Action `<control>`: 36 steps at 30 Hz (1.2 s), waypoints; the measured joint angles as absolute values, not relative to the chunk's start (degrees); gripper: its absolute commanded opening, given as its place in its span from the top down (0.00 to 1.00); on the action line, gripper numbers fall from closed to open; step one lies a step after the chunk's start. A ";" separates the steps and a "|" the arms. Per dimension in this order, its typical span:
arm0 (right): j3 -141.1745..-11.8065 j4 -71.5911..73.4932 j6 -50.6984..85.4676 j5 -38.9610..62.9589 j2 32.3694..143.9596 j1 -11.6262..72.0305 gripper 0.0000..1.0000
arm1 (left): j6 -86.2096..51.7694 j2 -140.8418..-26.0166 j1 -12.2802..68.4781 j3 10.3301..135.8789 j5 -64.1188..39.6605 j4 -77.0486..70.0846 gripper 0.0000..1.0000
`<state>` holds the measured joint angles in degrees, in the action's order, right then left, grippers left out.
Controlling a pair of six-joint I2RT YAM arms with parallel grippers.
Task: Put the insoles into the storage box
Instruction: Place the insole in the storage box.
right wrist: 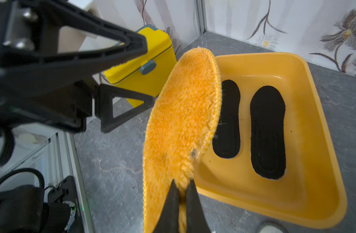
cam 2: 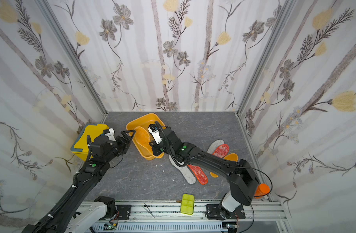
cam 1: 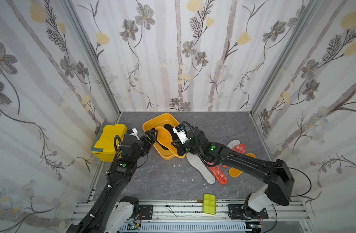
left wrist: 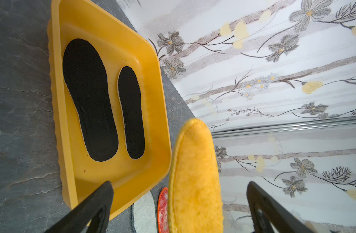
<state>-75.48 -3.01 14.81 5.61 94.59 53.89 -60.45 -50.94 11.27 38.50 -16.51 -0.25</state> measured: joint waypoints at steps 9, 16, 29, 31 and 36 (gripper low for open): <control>-94.28 -8.32 23.14 4.47 115.26 51.07 1.00 | -60.47 -49.78 10.98 38.20 -16.53 -0.19 0.00; -99.57 -7.42 24.49 6.15 123.48 49.10 1.00 | -60.49 -49.45 10.90 37.85 -16.56 -0.16 0.00; -100.88 0.21 19.99 9.15 129.95 47.64 1.00 | -61.43 -49.45 10.87 37.47 -16.64 -0.16 0.00; -101.38 1.17 19.27 9.96 130.85 47.48 1.00 | -61.49 -49.47 10.83 37.45 -16.73 -0.16 0.00; -102.21 2.63 18.28 11.18 132.55 47.48 1.00 | -61.71 -49.87 10.83 37.32 -16.78 -0.19 0.00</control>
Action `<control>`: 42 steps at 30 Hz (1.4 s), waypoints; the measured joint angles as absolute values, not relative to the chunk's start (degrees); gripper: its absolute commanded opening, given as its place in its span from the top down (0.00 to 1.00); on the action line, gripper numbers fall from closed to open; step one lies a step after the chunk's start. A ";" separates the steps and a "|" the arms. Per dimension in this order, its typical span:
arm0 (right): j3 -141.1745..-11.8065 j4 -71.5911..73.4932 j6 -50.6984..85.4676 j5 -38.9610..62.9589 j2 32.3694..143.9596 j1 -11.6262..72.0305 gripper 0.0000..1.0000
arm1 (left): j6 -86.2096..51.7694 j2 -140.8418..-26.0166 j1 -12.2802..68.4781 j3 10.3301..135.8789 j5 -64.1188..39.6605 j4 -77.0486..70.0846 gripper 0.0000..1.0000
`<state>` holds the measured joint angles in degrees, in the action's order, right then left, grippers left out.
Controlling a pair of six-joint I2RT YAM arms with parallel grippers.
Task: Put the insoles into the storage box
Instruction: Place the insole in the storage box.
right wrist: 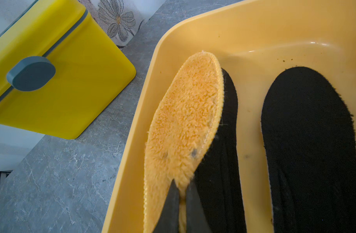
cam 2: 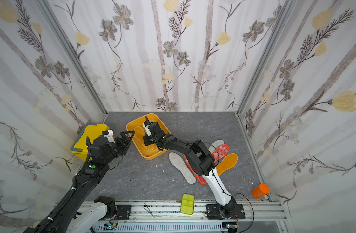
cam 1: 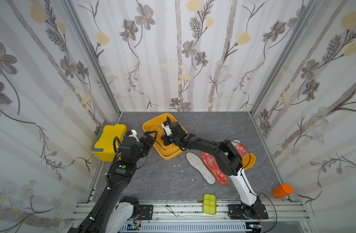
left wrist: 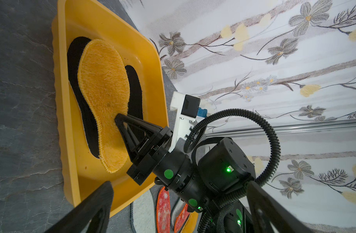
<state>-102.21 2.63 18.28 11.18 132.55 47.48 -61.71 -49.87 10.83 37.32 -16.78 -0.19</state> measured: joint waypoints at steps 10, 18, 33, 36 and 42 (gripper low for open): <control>-105.14 3.22 17.26 13.19 136.25 44.88 1.00 | -61.89 -50.54 10.83 37.28 -17.06 -0.21 0.00; -105.78 3.22 17.96 13.32 137.67 44.77 1.00 | -61.91 -51.05 10.83 37.28 -17.21 -0.21 0.00; -106.50 4.14 20.95 13.17 139.59 44.91 1.00 | -61.93 -51.13 10.83 37.30 -17.21 -0.21 0.00; -106.63 4.27 20.95 13.17 139.92 44.91 1.00 | -61.93 -51.13 10.83 37.30 -17.21 -0.21 0.00; -106.72 4.43 21.39 13.15 140.07 44.91 0.89 | -61.93 -51.03 10.83 37.30 -17.21 -0.19 0.00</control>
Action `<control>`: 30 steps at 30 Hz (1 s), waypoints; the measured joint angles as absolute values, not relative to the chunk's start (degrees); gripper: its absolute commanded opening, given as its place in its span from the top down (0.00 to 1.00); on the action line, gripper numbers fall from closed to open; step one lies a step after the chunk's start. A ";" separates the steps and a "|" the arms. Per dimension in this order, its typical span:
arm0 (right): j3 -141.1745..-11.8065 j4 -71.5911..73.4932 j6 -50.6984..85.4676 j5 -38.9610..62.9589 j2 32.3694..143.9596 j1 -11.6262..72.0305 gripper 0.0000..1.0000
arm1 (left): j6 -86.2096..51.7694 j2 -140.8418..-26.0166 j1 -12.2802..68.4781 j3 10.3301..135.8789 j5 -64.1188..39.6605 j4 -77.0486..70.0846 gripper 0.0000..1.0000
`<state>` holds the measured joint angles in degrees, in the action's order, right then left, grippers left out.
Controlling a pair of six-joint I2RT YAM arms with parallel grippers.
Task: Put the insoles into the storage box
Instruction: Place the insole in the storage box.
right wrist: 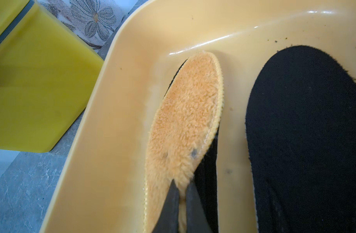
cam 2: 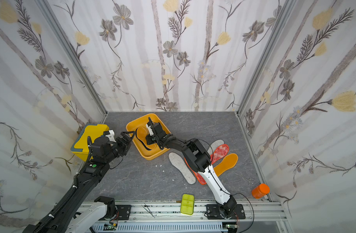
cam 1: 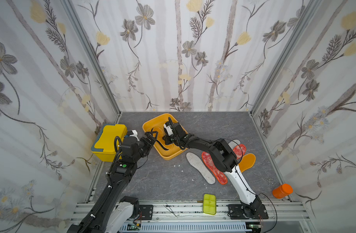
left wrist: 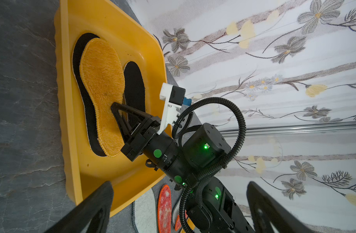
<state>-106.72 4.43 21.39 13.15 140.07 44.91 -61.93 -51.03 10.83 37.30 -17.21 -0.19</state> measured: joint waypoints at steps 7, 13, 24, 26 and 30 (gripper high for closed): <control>-106.80 4.47 21.39 13.17 140.11 44.91 0.83 | -61.93 -50.94 10.83 37.30 -17.19 -0.21 0.00; -106.83 4.45 21.41 13.19 140.09 44.91 0.75 | -61.93 -50.92 10.83 37.30 -17.19 -0.21 0.00; -106.83 3.60 21.41 13.67 135.37 44.73 0.58 | -61.93 -50.87 10.83 37.30 -17.21 -0.21 0.00; -106.85 3.60 21.39 14.09 134.37 44.58 0.57 | -61.93 -50.89 10.83 37.30 -17.21 -0.19 0.00; -107.00 3.55 21.39 14.85 133.82 44.34 0.57 | -61.93 -50.92 10.83 37.30 -17.21 -0.21 0.00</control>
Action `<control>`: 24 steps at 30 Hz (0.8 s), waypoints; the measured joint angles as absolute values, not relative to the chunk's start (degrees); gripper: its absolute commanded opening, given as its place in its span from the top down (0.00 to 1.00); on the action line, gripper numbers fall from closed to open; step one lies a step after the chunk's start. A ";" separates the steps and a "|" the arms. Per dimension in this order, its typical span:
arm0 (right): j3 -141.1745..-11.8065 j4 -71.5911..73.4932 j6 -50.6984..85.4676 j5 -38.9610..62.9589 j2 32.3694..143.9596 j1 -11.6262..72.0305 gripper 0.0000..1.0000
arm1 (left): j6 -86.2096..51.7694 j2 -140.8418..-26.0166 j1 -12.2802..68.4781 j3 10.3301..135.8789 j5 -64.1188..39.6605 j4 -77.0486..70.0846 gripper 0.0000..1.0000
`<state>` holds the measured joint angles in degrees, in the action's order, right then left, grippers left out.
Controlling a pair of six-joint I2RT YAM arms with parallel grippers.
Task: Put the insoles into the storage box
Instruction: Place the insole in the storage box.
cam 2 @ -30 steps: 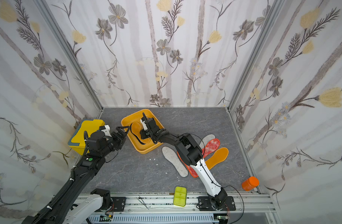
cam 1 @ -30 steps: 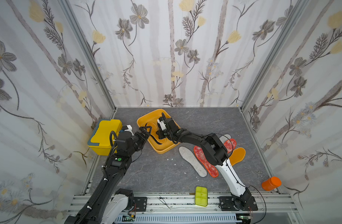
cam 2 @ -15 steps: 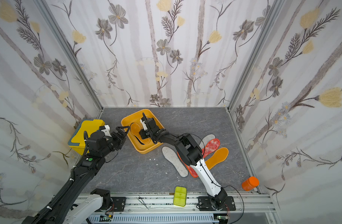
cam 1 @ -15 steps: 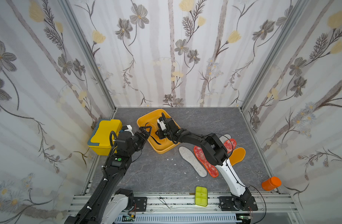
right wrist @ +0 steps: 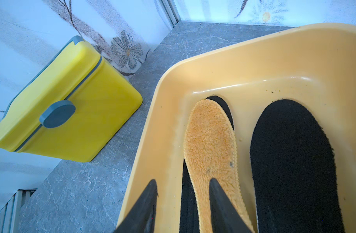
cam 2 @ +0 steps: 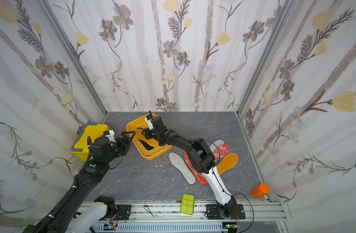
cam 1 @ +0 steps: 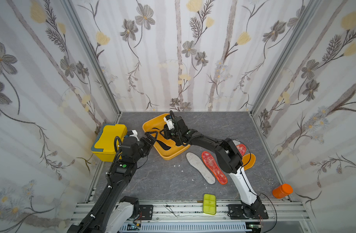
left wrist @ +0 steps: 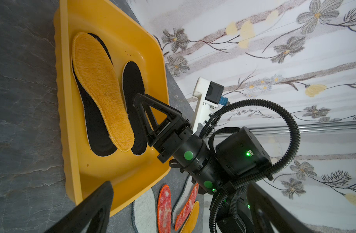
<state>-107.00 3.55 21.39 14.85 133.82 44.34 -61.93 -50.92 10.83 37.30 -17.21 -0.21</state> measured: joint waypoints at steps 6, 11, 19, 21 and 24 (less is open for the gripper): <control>-107.00 0.58 21.41 14.39 133.82 44.10 0.57 | -61.93 -50.92 10.83 37.30 -17.23 -0.19 0.00; -107.00 -4.19 21.39 10.76 133.91 43.38 0.55 | -61.93 -50.94 10.83 37.30 -17.30 -0.19 0.00; -105.34 -9.85 20.91 9.15 134.19 42.59 0.52 | -61.95 -50.98 10.83 37.30 -17.61 -0.19 0.00; -104.64 -10.48 20.86 9.80 134.13 42.44 0.51 | -61.95 -51.07 10.83 37.30 -17.61 -0.21 0.00; -103.63 -11.27 20.71 10.96 133.69 42.13 0.51 | -61.95 -51.37 10.83 37.30 -17.61 -0.21 0.00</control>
